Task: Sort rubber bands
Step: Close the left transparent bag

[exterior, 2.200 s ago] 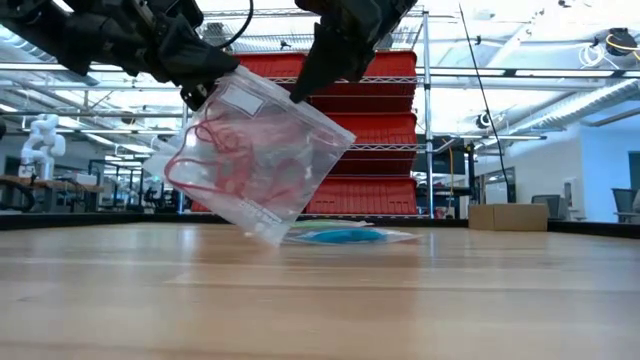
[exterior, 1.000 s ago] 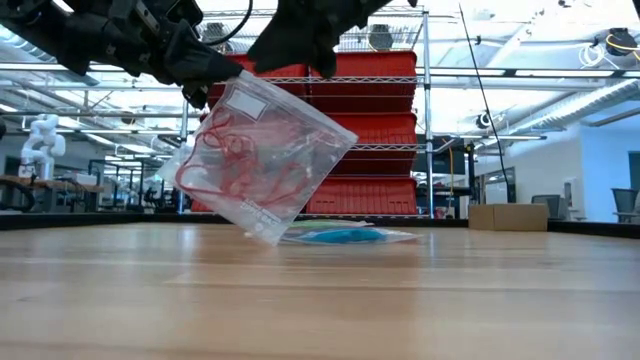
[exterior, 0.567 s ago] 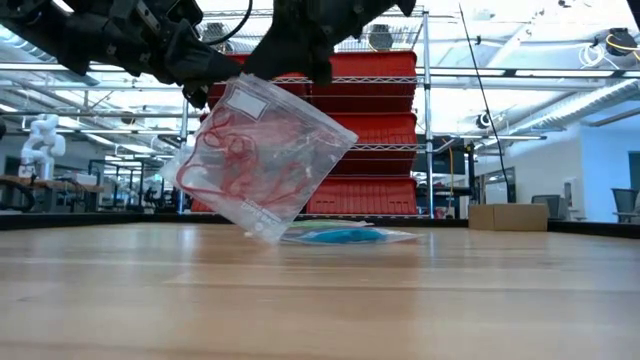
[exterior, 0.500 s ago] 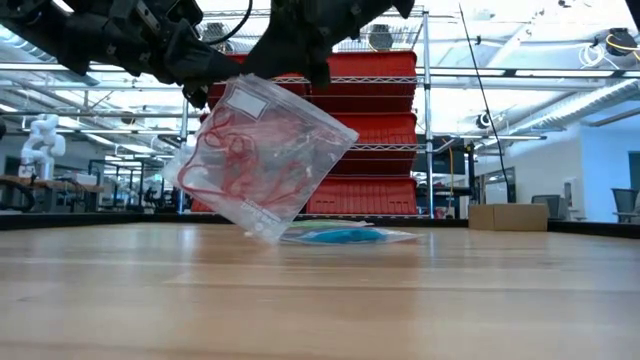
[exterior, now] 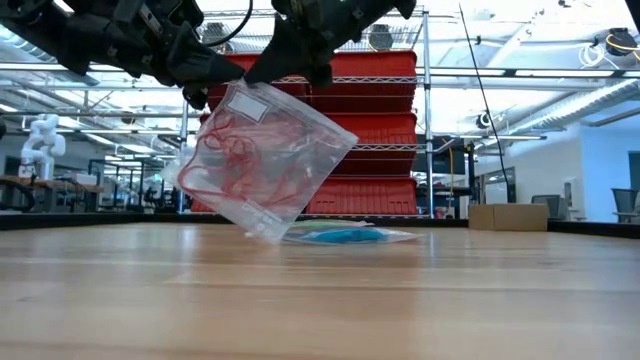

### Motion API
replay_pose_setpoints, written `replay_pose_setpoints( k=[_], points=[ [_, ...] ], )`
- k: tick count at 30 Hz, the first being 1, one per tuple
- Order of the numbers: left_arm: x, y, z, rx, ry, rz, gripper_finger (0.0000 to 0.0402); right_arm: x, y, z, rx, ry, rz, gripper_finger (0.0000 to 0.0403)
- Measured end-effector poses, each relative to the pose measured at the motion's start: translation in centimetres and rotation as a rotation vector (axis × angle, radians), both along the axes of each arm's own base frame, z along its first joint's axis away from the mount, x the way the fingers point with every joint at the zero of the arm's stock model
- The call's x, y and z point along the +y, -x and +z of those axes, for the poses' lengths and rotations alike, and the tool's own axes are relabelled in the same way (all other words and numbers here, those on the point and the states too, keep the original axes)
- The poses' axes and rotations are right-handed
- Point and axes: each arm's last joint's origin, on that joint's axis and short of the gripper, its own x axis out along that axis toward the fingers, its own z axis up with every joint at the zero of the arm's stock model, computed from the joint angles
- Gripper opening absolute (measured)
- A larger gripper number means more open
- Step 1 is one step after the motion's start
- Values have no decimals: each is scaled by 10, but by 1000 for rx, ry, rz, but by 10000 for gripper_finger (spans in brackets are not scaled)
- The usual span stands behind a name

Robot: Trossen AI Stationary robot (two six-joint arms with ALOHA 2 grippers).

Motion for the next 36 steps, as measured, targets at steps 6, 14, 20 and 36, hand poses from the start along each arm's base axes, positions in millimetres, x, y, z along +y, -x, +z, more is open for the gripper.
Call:
replay_pose_setpoints(
  k=[6, 14, 20, 36],
  points=[
    [0, 0, -1, 6, -18, 8, 0, 1, 5, -5, 74, -2, -2, 9],
    [0, 0, -1, 7, -19, 15, 0, 5, 21, -10, 240, -8, -4, 9],
    [1, 0, -1, 5, -20, 21, 0, 6, 32, -15, 367, -13, -9, 9],
    [1, 0, -1, 7, -21, 29, 0, 5, 45, -23, 516, 9, -25, 18]
  ],
)
